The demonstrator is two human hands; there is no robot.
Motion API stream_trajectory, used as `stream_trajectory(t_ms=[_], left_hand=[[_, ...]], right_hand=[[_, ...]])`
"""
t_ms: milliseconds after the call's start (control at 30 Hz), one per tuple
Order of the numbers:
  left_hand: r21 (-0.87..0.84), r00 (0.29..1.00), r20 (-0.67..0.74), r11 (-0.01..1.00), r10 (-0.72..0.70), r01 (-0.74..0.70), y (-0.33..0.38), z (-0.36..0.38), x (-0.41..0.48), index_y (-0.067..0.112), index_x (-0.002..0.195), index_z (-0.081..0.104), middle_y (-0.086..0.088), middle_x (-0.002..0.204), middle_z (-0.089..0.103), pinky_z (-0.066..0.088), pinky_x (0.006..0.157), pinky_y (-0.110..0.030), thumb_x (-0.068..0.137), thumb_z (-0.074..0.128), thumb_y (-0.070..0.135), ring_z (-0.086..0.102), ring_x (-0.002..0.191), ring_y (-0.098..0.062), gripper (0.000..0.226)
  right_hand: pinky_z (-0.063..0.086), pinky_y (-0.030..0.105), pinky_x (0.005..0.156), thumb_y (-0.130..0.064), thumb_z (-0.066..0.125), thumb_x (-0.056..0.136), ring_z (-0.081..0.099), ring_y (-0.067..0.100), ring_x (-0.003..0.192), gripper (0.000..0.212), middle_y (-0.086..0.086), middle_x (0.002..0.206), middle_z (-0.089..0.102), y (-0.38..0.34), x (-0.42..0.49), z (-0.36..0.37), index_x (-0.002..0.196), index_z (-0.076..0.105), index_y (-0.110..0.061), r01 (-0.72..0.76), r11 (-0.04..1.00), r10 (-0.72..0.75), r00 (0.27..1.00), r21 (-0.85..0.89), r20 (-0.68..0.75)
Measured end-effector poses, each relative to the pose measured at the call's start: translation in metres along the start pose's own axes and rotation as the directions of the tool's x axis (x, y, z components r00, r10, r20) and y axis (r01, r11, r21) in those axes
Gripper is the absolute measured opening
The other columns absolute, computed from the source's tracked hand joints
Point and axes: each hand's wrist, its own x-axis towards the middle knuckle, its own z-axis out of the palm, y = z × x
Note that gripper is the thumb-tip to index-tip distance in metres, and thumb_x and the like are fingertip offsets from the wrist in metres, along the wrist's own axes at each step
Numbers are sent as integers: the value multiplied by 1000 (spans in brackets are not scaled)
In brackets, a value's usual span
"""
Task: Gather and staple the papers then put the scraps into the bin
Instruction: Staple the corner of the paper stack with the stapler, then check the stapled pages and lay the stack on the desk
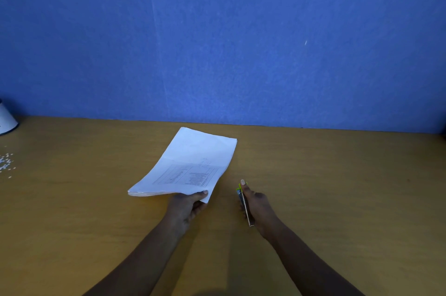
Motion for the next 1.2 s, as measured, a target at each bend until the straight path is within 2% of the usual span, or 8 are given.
stream_trajectory(t_ms=[167, 233, 300, 367, 500, 667, 1000, 1200], left_hand=[[-10, 1000, 10, 1000, -24, 25, 4, -1, 1, 4, 108, 52, -11, 91, 63, 55, 47, -22, 77, 62, -12, 63, 75, -25, 36], [-20, 999, 16, 999, -42, 42, 5, -1, 1, 3, 110, 50, -15, 92, 62, 56, 47, -23, 79, 58, -14, 63, 74, -27, 36], [-23, 998, 20, 998, -56, 57, 6, -1, 2, 1, 111, 49, -16, 93, 62, 56, 47, -23, 80, 54, -15, 63, 75, -28, 36], [-19, 998, 18, 998, -60, 60, 6, -3, 2, 0, 113, 48, -18, 96, 61, 56, 48, -23, 80, 52, -16, 63, 76, -29, 37], [-3, 998, 3, 998, -68, 68, 6, -3, 3, -3, 111, 49, -19, 96, 61, 57, 49, -24, 81, 54, -14, 63, 76, -28, 32], [-19, 996, 19, 996, -83, 84, 7, -1, 1, -2, 100, 54, -16, 89, 63, 58, 53, -25, 80, 58, -13, 63, 76, -28, 23], [20, 998, -21, 998, -53, 53, 9, 0, -4, -3, 109, 55, -13, 89, 65, 57, 49, -23, 77, 62, -12, 66, 70, -24, 34], [27, 999, -36, 999, -35, 36, 10, 1, -5, -1, 112, 52, -15, 95, 64, 57, 49, -23, 79, 60, -11, 64, 77, -27, 36]], right_hand=[[28, 29, 54, -37, 53, 91, 36, 18, 53, 48, 3, 56, 34, -8, 30, -26, 53, 35, -13, 75, 962, -118, 981, -261, -154], [37, 34, 66, -30, 51, 93, 51, 29, 71, 43, 11, 64, 45, -15, 40, -36, 56, 42, -11, 66, 900, -150, 975, -430, -166], [40, 36, 87, -23, 49, 95, 52, 38, 107, 29, 27, 101, 54, -17, 48, -44, 87, 59, 3, 32, 840, -166, 966, -541, -201], [37, 34, 97, -19, 48, 95, 47, 40, 116, 35, 29, 126, 43, -17, 53, -51, 115, 51, 10, 12, 792, -194, 953, -611, -233], [40, 35, 94, -16, 48, 94, 51, 39, 110, 37, 23, 129, 36, -16, 56, -60, 123, 45, 8, 9, 711, -271, 926, -703, -262], [39, 38, 93, -12, 51, 92, 49, 40, 109, 38, 25, 126, 40, -7, 61, -66, 124, 47, 9, 22, 667, -336, 901, -745, -274], [39, 38, 93, -10, 50, 93, 45, 37, 111, 33, 23, 122, 44, 0, 70, -67, 122, 52, 7, -14, 629, -382, 865, -777, -324], [39, 39, 93, -8, 50, 92, 42, 37, 113, 31, 23, 122, 44, 6, 72, -68, 120, 53, 7, -15, 639, -396, 851, -769, -345]])
